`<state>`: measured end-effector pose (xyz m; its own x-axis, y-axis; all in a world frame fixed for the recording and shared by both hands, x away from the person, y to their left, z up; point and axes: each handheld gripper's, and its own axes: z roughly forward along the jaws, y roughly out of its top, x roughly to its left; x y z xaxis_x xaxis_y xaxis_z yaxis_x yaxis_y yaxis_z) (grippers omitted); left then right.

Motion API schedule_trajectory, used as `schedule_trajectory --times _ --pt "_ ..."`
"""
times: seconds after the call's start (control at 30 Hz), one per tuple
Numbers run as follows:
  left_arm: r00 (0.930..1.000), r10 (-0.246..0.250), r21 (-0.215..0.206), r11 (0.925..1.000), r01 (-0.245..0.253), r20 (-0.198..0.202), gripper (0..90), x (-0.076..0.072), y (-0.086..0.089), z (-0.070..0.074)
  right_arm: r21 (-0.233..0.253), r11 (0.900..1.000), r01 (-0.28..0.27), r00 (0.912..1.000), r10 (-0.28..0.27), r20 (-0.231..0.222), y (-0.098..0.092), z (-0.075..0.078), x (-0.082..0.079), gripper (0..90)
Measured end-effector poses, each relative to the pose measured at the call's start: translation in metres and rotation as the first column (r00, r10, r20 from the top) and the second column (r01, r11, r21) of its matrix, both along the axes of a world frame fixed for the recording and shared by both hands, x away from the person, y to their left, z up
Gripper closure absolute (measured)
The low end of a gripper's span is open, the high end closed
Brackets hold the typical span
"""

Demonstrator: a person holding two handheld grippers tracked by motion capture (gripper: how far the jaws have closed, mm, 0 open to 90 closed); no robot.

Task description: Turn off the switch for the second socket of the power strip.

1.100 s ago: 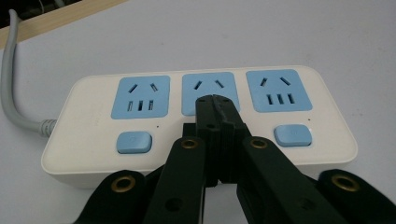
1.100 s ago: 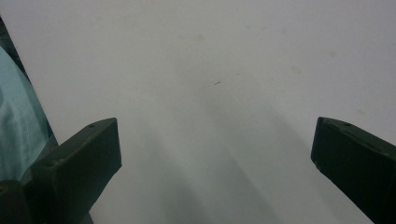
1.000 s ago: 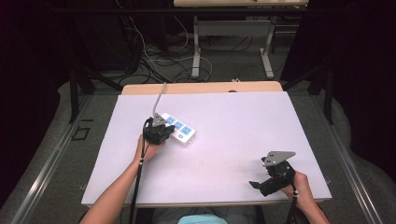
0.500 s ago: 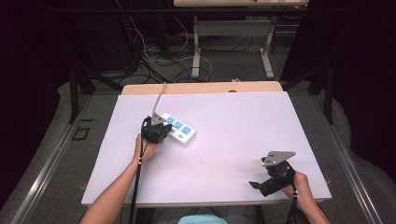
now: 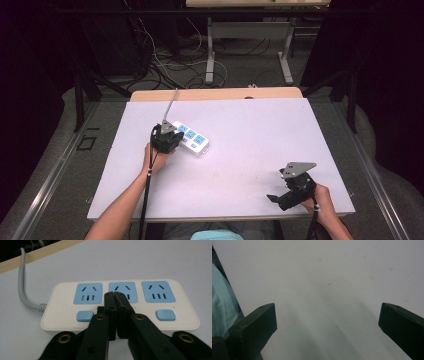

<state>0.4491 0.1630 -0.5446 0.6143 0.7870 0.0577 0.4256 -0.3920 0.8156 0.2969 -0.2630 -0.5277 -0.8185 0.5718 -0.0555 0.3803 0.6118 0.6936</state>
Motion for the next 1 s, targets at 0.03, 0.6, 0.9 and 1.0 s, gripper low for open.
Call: schedule_trajectory --times 0.03,0.6,0.9,1.0 --pt "0.9999 -0.013 0.002 0.9999 0.013 -0.011 85.3 0.0 0.001 0.001 0.0 1.0 0.001 1.0 -0.001 -0.001 0.0 0.0 0.0 1.2" --pt "0.9967 -0.018 0.019 0.9996 0.019 -0.08 35.1 -0.002 0.0 0.011 -0.002 1.0 0.002 0.9999 -0.002 -0.011 0.001 0.0 0.0 1.2" --pt "0.9929 -0.031 0.046 0.9983 0.037 -0.115 12.9 -0.017 0.003 0.023 -0.002 1.0 0.001 1.0 -0.001 -0.009 0.001 0.001 -0.001 1.2" --pt "0.9871 -0.043 0.072 0.9959 0.055 -0.154 6.1 -0.023 0.004 0.025 0.003 1.0 0.007 1.0 -0.007 0.002 0.001 0.0 -0.001 1.2"
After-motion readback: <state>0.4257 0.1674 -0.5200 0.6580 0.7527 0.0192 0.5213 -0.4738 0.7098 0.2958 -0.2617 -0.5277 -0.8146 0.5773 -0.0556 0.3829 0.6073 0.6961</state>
